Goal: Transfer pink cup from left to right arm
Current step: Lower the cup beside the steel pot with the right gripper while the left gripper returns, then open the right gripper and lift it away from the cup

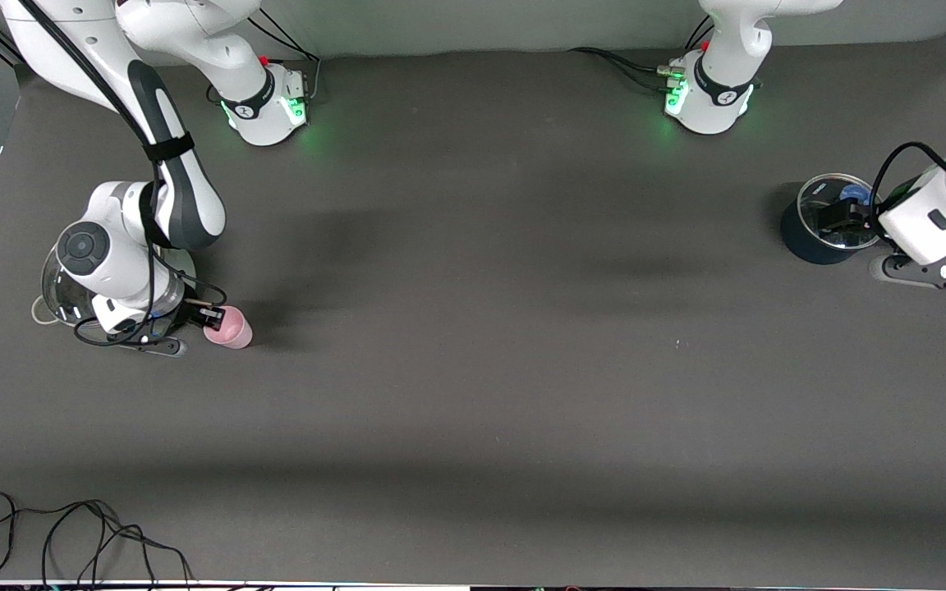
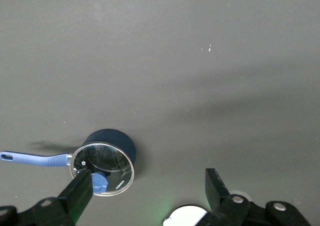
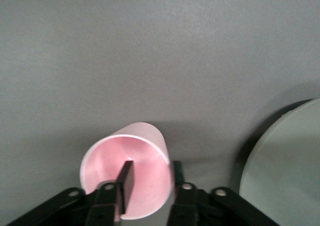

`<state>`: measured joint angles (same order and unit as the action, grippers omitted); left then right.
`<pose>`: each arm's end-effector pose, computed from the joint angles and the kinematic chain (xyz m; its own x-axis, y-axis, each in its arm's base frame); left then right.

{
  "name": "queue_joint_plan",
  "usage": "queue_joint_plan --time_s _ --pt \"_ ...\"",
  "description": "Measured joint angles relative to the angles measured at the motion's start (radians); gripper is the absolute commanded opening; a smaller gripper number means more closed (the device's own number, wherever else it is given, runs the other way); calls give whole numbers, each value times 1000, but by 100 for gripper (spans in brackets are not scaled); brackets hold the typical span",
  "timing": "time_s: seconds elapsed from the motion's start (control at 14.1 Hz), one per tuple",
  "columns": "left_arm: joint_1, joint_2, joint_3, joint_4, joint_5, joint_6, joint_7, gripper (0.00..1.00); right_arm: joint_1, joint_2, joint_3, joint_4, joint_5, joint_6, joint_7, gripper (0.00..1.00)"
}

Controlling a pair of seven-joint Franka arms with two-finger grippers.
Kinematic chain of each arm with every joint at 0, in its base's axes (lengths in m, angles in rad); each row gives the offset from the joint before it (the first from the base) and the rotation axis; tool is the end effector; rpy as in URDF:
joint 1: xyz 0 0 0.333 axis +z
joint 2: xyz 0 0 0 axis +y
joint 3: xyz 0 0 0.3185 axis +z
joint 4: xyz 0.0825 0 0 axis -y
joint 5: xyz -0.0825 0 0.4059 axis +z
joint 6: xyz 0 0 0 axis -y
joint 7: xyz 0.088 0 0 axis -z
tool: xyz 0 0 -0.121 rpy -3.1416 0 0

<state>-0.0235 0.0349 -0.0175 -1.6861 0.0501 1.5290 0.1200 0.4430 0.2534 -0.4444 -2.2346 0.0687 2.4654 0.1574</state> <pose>0.5703 -0.0170 0.5338 0.9680 -0.1574 -0.1952 -0.1655 -0.9859 -0.0257 0.5597 -0.0035 0.2394 0.9801 -0.1979 0.0158 -0.1985 -0.9781 0.0631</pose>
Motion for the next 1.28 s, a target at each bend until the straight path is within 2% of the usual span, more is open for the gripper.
queue_joint_plan --time_s 0.28,0.64,1.0,1.28 --pt "-6 -4 -4 13 -29 18 -91 100 18 -112 1 56 2 -157 0 100" --pt "-9 23 -5 67 -36 25 -133 100 29 -238 -1 261 0 -491 0 100" --pt "-10 57 0 110 -46 25 -135 100 29 -260 -6 494 -40 -784 0 100" --pt "-23 58 0 112 -48 23 -136 100 26 -261 -35 591 -63 -879 -1 100"
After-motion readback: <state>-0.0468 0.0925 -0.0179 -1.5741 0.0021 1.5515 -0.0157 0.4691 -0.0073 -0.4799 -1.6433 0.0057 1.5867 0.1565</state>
